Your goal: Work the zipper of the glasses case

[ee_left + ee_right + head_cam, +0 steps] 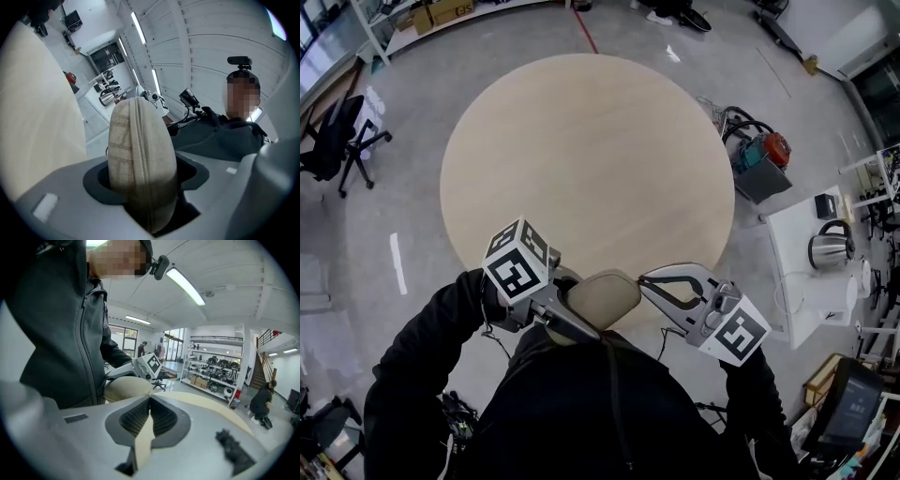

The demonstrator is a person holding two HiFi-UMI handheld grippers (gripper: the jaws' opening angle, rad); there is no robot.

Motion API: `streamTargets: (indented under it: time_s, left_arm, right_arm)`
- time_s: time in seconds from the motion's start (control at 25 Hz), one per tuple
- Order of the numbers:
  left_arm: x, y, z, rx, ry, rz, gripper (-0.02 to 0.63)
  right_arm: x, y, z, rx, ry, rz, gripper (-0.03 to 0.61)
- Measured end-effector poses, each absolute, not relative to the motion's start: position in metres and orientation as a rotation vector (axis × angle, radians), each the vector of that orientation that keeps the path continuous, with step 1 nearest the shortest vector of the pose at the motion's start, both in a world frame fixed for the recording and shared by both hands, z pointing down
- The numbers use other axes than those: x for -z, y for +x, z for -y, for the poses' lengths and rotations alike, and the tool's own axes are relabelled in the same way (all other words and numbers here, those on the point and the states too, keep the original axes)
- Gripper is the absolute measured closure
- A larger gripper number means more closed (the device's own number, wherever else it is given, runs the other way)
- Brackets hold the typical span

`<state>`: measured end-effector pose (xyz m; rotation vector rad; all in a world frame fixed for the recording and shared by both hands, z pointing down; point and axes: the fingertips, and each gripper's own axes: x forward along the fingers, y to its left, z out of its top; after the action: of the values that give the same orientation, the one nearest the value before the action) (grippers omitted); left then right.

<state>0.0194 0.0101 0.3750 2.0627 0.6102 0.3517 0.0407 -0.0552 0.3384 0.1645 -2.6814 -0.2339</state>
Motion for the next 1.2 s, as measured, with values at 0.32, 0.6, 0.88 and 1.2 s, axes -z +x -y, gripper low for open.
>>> streamTargets:
  time_s: [0.32,0.6,0.88,1.2]
  left_arm:
    - [-0.375,0.029,-0.023,-0.486,2.023,-0.728,0.31]
    - [-0.379,0.034,-0.029,-0.518,1.993,-0.754,0.308]
    - [-0.38,0.031,-0.034,-0.525,1.974,-0.787,0.307]
    - [-0.382,0.033,-0.047,-0.637,1.975,-0.852,0.307]
  right_arm:
    - [-0.332,0.031,0.057,0.258,-0.013,2.652,0.571]
    - [-0.338,0.025,0.057,0.188,-0.169,2.6,0.571]
    - [-0.345,0.018,0.055,0.107,-0.321,2.506,0.571]
    - [-0.352,0.018,0.04,0.036,-0.54,2.311,0.571]
